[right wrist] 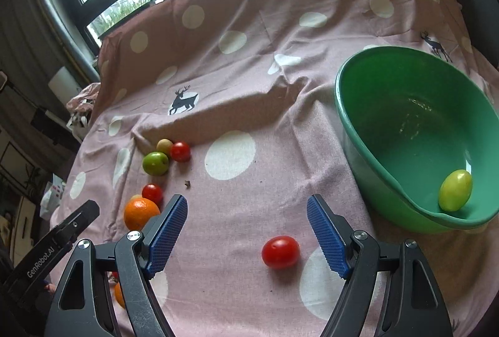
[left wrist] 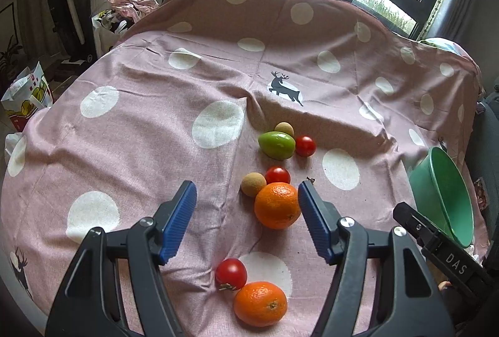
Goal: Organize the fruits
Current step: 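Withdraw the right gripper from the bowl toward the orange, then close the right gripper on the large orange and lift it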
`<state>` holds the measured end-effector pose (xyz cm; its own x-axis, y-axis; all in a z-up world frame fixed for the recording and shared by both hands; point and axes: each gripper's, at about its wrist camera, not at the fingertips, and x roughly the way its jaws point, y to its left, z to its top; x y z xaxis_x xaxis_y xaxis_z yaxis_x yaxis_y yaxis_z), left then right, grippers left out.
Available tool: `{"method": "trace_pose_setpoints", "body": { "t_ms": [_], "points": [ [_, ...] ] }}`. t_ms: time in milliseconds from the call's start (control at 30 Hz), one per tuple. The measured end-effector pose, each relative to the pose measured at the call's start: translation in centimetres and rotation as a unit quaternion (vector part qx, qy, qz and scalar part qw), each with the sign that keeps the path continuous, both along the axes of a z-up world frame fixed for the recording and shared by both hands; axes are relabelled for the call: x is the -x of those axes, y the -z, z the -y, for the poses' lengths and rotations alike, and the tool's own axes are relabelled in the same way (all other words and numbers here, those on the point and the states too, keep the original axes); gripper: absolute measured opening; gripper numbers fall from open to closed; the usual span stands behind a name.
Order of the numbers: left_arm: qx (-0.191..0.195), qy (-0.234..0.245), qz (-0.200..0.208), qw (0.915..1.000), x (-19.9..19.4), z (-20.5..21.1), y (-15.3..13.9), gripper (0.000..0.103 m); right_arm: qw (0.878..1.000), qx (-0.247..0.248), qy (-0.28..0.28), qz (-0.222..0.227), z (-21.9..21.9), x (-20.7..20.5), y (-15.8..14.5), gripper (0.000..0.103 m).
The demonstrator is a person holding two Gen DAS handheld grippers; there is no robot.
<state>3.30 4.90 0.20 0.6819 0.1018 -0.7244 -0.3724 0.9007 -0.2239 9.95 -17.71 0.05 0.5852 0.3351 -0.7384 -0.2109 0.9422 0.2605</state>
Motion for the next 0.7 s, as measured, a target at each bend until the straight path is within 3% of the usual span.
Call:
{"method": "trace_pose_setpoints", "body": {
  "t_ms": [300,433,567,700],
  "points": [
    [0.005,-0.005,-0.001,1.0,-0.1,-0.9,0.0,0.066,0.999,0.04,-0.024,0.011,-1.9,0.2,0.3,0.079],
    [0.035,-0.013,0.01,0.9993,0.2,-2.1,-0.1,0.063,0.998,0.046,-0.035,0.013,-2.5,-0.1,0.0,0.079],
    [0.031,-0.03,0.009,0.999,0.4,-2.8,-0.1,0.057,0.998,0.01,-0.061,0.003,-3.2,-0.8,-0.7,0.077],
    [0.049,-0.046,0.004,0.9977,0.4,-4.0,0.1,0.049,0.99,-0.033,-0.129,-0.037,-5.9,-2.1,-1.1,0.072]
  ]
}}
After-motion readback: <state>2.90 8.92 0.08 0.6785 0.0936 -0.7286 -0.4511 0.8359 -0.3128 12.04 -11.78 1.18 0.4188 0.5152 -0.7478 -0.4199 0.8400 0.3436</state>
